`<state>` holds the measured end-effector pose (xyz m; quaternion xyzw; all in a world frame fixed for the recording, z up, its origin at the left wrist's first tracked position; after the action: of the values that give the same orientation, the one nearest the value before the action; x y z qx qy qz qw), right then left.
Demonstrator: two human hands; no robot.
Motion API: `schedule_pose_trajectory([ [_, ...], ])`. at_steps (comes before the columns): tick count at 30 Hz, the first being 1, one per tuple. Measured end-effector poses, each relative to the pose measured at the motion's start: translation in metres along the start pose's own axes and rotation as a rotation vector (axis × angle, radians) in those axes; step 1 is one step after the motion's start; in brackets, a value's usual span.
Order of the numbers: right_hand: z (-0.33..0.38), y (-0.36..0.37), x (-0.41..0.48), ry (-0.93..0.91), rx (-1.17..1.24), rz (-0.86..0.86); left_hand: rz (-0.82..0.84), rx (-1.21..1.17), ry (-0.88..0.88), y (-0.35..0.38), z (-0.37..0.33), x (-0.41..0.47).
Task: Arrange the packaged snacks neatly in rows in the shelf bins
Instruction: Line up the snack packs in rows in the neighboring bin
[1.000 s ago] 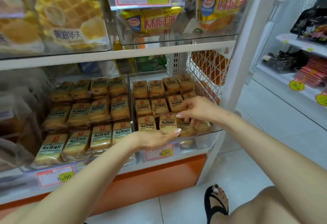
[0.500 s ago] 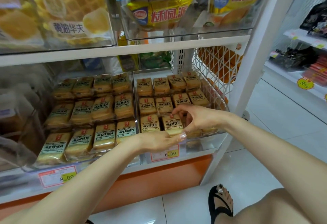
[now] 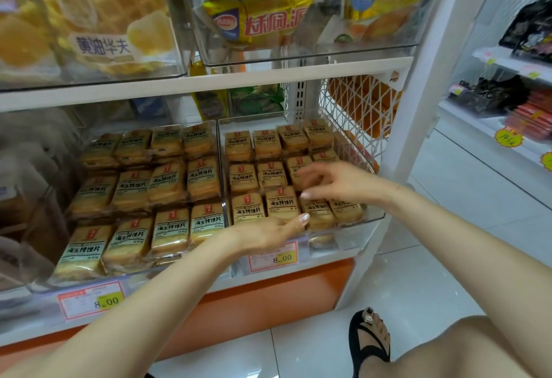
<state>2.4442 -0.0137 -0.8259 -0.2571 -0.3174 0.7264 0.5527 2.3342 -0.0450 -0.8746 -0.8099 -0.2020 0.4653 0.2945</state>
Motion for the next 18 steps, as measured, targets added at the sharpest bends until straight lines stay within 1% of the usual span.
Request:
schedule_pose_trajectory([
  [2,-0.005,-0.026,-0.008,0.039,0.054,-0.141,-0.015,-0.024,-0.022,-0.002,0.002,0.003],
  [3,-0.008,-0.03,-0.011,0.072,0.086,-0.144,-0.017,-0.039,-0.028,-0.002,0.003,0.004],
  [4,-0.011,-0.025,-0.014,0.119,0.115,-0.09,-0.014,-0.051,-0.027,-0.003,0.002,0.004],
  [5,-0.014,-0.014,-0.018,0.174,0.116,0.012,-0.005,-0.057,-0.013,-0.003,-0.001,0.003],
  [6,-0.017,0.001,-0.021,0.22,0.074,0.134,0.018,-0.065,-0.002,-0.002,-0.003,0.001],
  [8,-0.025,0.024,-0.026,0.264,-0.092,0.341,0.102,-0.081,0.004,0.003,-0.003,-0.003],
  [10,-0.033,0.041,-0.03,0.282,-0.21,0.472,0.161,-0.086,-0.006,0.008,0.001,-0.003],
  [12,-0.041,0.054,-0.033,0.325,-0.21,0.544,0.131,-0.047,0.002,0.008,0.0,-0.001],
  [14,-0.045,0.054,-0.031,0.34,-0.213,0.5,0.064,-0.003,0.019,0.006,-0.003,0.003],
  [18,-0.041,0.041,-0.02,0.271,-0.275,0.296,-0.016,-0.03,0.023,0.002,-0.008,0.012],
])
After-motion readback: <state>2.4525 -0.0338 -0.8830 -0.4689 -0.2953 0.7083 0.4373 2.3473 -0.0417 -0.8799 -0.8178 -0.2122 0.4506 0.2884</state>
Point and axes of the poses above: each hand's wrist, its own x-axis towards the middle knuckle, its own y-axis out of the palm, z = x × y, the point moved 10 cm from there along x, towards the middle knuckle, and after that the axes turned 13 degrees about -y, right-handed, at the moved point
